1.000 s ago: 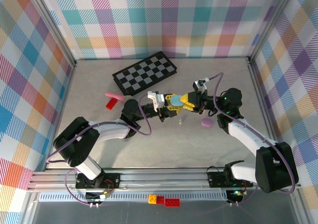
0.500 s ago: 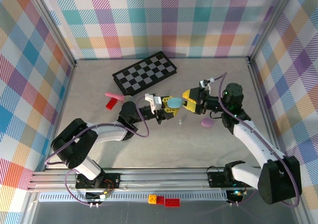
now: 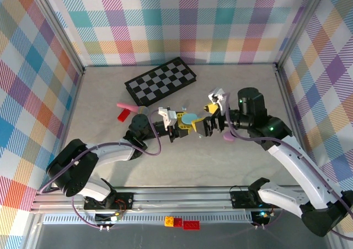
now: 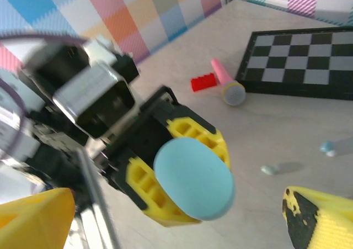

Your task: Insert wireless bluetooth earbuds into charging case

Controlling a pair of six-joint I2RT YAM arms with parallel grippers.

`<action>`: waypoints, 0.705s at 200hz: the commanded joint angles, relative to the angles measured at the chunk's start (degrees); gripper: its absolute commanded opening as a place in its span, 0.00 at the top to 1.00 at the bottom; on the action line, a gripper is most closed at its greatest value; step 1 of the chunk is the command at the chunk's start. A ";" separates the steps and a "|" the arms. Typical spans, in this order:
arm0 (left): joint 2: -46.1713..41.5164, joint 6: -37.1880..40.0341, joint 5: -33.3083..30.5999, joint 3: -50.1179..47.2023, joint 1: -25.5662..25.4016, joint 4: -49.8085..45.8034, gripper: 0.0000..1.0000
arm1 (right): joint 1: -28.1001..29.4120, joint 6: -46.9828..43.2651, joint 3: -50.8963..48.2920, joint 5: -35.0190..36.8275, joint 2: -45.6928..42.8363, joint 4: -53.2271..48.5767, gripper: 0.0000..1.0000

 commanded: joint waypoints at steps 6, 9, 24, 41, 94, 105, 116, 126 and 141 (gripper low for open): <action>-3.28 1.11 1.70 -0.14 0.52 -4.03 0.65 | 4.13 -16.07 -0.26 10.45 0.82 -0.27 0.04; -3.44 1.07 1.58 -0.15 0.47 -4.35 0.65 | 4.36 -16.52 -0.43 10.96 0.97 0.05 0.04; -3.83 0.98 1.44 -0.57 0.46 -4.33 0.64 | 5.04 -17.73 -0.49 12.40 2.10 1.07 0.04; -4.01 0.50 1.67 -0.56 0.45 -3.82 0.64 | 5.39 -17.92 -0.65 13.66 3.25 2.47 0.04; -3.79 -0.50 2.48 -0.11 0.49 -2.63 0.65 | 5.33 -17.97 -0.37 17.07 5.17 3.09 0.04; -3.60 -0.88 2.67 0.07 0.43 -2.14 0.65 | 5.40 -18.01 -0.38 16.98 5.34 2.97 0.04; -3.42 -1.21 2.67 0.13 0.46 -1.75 0.65 | 5.47 -18.24 -0.46 16.74 5.35 2.92 0.03; -3.33 -1.50 2.58 0.23 0.46 -1.55 0.65 | 5.39 -18.65 -0.44 16.48 5.44 2.81 0.03; -3.16 -1.57 2.32 0.34 0.49 -1.64 0.65 | 5.48 -19.57 -0.10 14.92 5.69 1.80 0.03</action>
